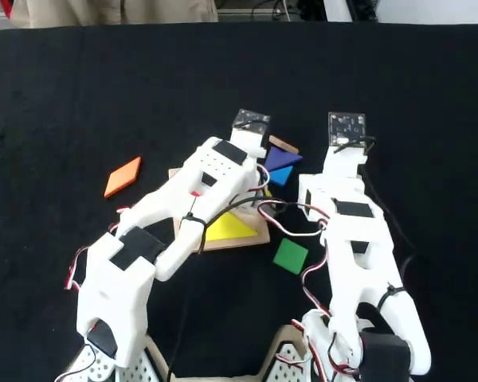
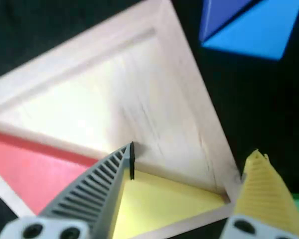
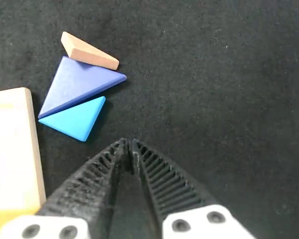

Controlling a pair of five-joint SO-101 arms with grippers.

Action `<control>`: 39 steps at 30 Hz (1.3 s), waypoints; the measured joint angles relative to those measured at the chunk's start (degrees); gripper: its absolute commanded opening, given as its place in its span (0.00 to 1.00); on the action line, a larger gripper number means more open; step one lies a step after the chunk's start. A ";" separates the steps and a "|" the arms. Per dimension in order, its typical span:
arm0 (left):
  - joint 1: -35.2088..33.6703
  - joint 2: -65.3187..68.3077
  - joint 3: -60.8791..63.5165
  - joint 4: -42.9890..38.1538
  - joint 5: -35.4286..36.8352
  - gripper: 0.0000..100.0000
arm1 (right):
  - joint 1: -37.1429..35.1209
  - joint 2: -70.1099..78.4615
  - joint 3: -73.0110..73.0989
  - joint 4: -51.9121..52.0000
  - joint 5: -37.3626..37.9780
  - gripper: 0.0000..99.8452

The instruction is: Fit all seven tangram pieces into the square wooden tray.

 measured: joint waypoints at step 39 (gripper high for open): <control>-32.35 -67.43 50.90 -15.30 -4.84 0.35 | 0.00 0.00 0.00 0.00 0.00 0.01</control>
